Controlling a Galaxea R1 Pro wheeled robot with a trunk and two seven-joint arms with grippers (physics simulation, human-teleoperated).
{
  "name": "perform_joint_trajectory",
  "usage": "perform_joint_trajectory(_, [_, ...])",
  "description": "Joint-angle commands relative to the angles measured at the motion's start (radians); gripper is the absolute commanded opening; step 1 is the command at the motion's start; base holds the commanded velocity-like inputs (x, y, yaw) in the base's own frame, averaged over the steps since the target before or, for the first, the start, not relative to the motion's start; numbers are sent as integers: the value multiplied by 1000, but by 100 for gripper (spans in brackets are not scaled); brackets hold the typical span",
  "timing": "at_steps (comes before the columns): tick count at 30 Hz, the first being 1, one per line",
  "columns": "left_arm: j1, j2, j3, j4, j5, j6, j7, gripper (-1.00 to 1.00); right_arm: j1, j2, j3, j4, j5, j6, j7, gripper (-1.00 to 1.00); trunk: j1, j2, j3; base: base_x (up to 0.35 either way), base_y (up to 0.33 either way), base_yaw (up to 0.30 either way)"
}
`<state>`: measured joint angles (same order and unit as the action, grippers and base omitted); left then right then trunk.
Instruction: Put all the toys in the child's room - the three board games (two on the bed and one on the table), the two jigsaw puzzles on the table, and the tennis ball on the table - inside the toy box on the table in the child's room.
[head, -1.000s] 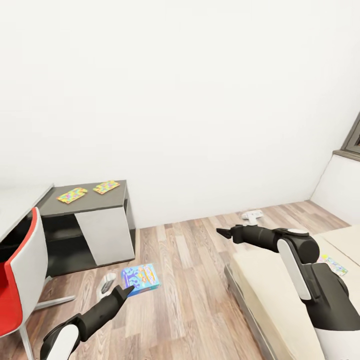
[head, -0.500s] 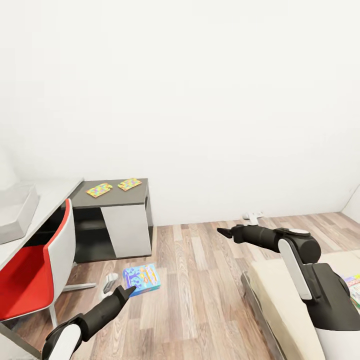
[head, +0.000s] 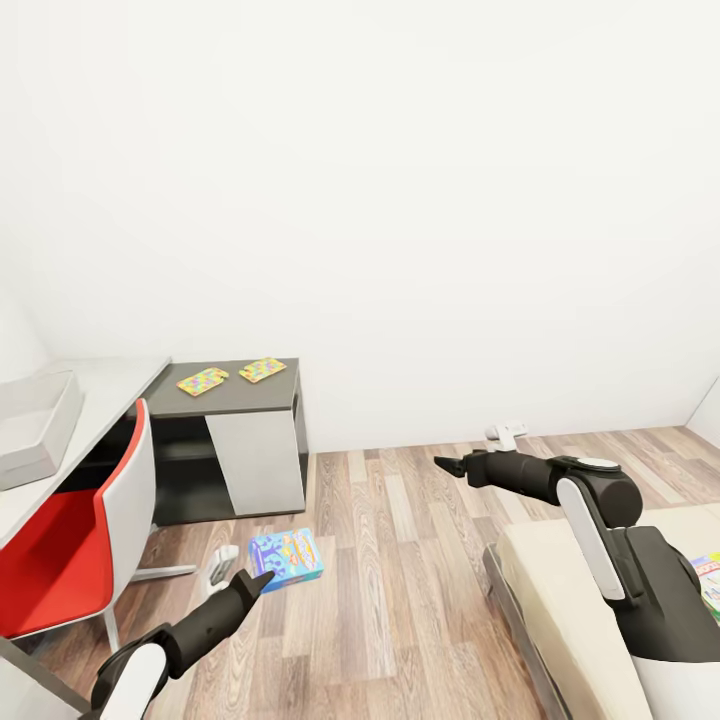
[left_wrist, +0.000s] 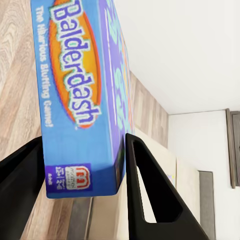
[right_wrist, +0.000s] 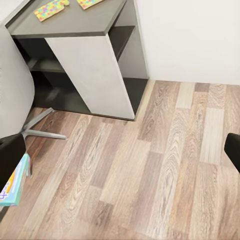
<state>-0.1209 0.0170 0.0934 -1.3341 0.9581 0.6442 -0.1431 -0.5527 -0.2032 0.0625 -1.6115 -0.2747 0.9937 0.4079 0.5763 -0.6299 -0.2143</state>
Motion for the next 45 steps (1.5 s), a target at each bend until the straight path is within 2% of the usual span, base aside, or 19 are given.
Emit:
perform_joint_trajectory(1, [-1,0,2,1,1,6,-2,-100,-1,-1,0,-1,5,3,6,100,-4,6,2,0,0,0])
perform_joint_trajectory(20, [-6,-1,2,16,1,6,0,-100,-1,1,-4,-1,6,-4,5,100,-76,139,61,0,0,0])
perform_joint_trajectory(33, [-30,-2,2,67,1,6,2,-100,-1,3,-10,-1,7,-9,4,100,-126,230,102,0,0,0])
perform_joint_trajectory(45, [-31,-2,2,70,1,6,2,-100,-1,4,-10,-1,8,-10,4,100,-126,230,102,0,0,0])
